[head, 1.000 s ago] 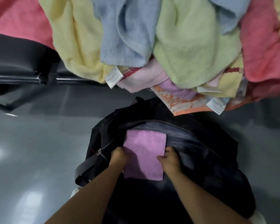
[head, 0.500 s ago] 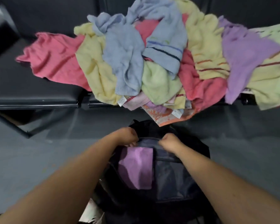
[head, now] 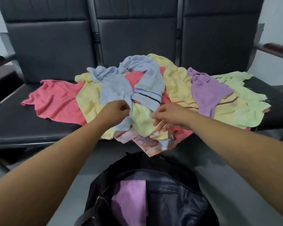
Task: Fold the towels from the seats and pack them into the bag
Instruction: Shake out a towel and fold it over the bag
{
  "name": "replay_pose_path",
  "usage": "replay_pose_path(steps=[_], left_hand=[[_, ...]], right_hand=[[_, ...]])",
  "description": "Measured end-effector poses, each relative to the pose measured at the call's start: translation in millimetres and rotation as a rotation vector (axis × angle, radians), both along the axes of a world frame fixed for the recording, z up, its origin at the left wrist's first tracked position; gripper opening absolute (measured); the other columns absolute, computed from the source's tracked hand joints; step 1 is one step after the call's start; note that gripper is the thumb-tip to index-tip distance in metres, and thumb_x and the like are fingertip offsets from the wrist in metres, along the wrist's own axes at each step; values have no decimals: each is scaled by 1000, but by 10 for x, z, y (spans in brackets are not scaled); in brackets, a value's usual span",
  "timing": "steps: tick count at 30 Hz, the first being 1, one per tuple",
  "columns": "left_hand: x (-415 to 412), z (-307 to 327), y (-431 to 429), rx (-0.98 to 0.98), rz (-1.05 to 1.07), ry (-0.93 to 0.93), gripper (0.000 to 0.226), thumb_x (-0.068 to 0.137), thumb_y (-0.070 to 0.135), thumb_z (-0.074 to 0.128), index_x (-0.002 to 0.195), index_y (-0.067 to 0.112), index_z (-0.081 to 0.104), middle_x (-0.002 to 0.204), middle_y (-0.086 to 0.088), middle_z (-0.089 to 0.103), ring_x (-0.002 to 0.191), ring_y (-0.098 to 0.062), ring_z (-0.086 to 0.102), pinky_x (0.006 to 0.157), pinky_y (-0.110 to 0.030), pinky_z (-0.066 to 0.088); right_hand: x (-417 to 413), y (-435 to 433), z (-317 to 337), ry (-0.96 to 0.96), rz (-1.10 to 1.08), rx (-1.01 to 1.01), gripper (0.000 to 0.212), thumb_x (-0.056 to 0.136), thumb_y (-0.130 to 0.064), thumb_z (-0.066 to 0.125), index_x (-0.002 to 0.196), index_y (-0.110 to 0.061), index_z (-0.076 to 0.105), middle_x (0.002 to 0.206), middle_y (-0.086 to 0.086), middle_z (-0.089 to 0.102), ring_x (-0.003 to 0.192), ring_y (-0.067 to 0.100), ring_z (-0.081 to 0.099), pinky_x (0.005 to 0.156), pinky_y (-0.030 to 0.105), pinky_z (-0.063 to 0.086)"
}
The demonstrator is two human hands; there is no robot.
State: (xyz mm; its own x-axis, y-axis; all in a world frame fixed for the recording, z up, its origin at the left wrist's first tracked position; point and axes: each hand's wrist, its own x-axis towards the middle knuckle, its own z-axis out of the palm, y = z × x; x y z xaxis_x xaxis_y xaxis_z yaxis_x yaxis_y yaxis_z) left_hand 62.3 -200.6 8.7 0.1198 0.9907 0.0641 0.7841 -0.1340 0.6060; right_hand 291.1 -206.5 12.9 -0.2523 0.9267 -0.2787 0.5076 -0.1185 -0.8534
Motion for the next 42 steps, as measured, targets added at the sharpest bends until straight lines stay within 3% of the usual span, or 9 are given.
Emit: replay_pose_path(steps=[5,9,15,19,24,28,31,36,42], left_hand=[[158,-31,397,155,29,24,29,97,20,60,125,15,63,119,-7,58,108,-25,60,81,-27,40],[414,-188,742,30,64,-23,52,98,39,61,144,18,47,135,-12,52,117,-28,59,88,-29,39],[573,-391,1017,-4,142,-1,39,98,28,61,66,10,49,66,-7,51,60,-19,46,58,-33,32],[508,-292,909,71,141,-112,24,96,25,66,78,9,62,68,1,61,57,-5,53,50,-16,34],[381,189,611,80,101,-477,32,101,30,57,81,4,56,73,-6,52,56,-7,46,54,-17,36],[215,548,311,120,-18,-525,40,102,34,55,86,-2,50,80,-3,46,76,-13,44,75,-29,39],[147,796,66,242,-37,-479,35,102,33,55,90,1,60,83,2,56,79,-6,53,79,-27,42],[129,1156,-197,225,-122,-571,34,102,41,55,80,16,53,73,4,52,68,-9,49,72,-29,41],[114,1484,-532,280,-180,-602,30,100,42,59,90,14,53,75,5,50,66,-6,45,65,-26,38]], right_hand=[[163,476,151,-391,-266,466,29,86,-22,69,110,-8,58,105,8,56,80,27,61,70,35,49],[304,655,-55,-605,-243,397,57,91,-43,67,133,-10,46,129,14,42,95,36,62,80,40,52],[144,764,-493,-393,-161,459,71,90,-53,65,148,-23,36,133,13,50,116,31,57,95,39,48],[26,760,-488,-211,-91,514,66,91,-46,69,149,-31,41,135,8,53,124,24,53,99,32,44],[-31,675,-243,-117,-209,614,15,93,-12,68,105,-9,78,99,2,75,92,15,67,85,29,51],[-62,428,294,175,-276,624,15,96,-6,61,86,-14,69,78,-6,65,67,-1,56,67,11,43],[-76,160,675,334,-255,554,22,100,-10,54,80,-19,59,69,-7,55,58,3,46,60,20,40],[-128,-248,1198,405,-288,517,24,102,-13,52,80,-17,60,80,9,52,69,17,45,53,26,37],[9,-665,1487,87,47,536,35,85,-38,79,108,-20,60,104,-1,72,92,17,68,79,35,53]])
